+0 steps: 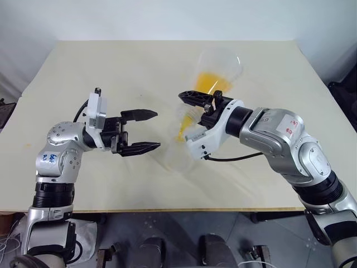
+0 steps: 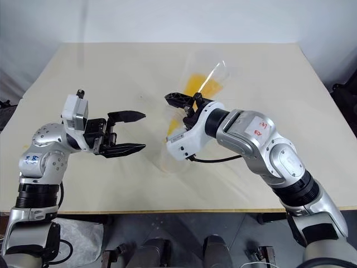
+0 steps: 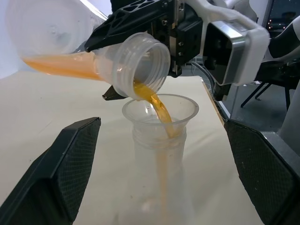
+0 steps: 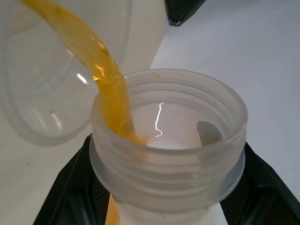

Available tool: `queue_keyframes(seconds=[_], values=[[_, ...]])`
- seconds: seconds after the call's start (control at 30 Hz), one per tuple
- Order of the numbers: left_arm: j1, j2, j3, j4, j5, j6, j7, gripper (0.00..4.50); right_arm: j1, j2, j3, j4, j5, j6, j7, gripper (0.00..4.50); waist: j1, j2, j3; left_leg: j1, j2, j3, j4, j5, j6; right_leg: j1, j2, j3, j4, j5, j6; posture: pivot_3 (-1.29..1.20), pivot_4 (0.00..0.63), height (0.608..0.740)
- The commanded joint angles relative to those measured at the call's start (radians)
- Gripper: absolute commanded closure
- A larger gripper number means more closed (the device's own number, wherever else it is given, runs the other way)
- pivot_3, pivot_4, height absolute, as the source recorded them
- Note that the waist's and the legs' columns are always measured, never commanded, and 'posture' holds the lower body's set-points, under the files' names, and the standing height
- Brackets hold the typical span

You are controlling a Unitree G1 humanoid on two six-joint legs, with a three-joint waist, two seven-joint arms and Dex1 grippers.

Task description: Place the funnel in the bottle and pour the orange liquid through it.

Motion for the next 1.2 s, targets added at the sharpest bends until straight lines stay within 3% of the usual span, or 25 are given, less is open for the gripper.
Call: queue_keyframes(seconds=[0.03,1.2], values=[[-0.024,0.001,0.003,-0.015,-0.002,-0.016,-0.009,0.00,-0.024,-0.004,-0.058,-0.024,-0.015,-0.011,-0.022,2.02,0.000,0.000,0.000,0.000,0.000,0.000,0.000,0.000,0.000,0.000,0.000,0.000,0.000,0.000,0.000,0.00,0.150,0.740],[-0.014,0.010,0.013,-0.021,-0.005,-0.018,-0.012,0.00,-0.014,0.000,-0.068,0.002,-0.030,-0.052,-0.022,2.02,0.000,0.000,0.000,0.000,0.000,0.000,0.000,0.000,0.000,0.000,0.000,0.000,0.000,0.000,0.000,0.00,0.150,0.740]])
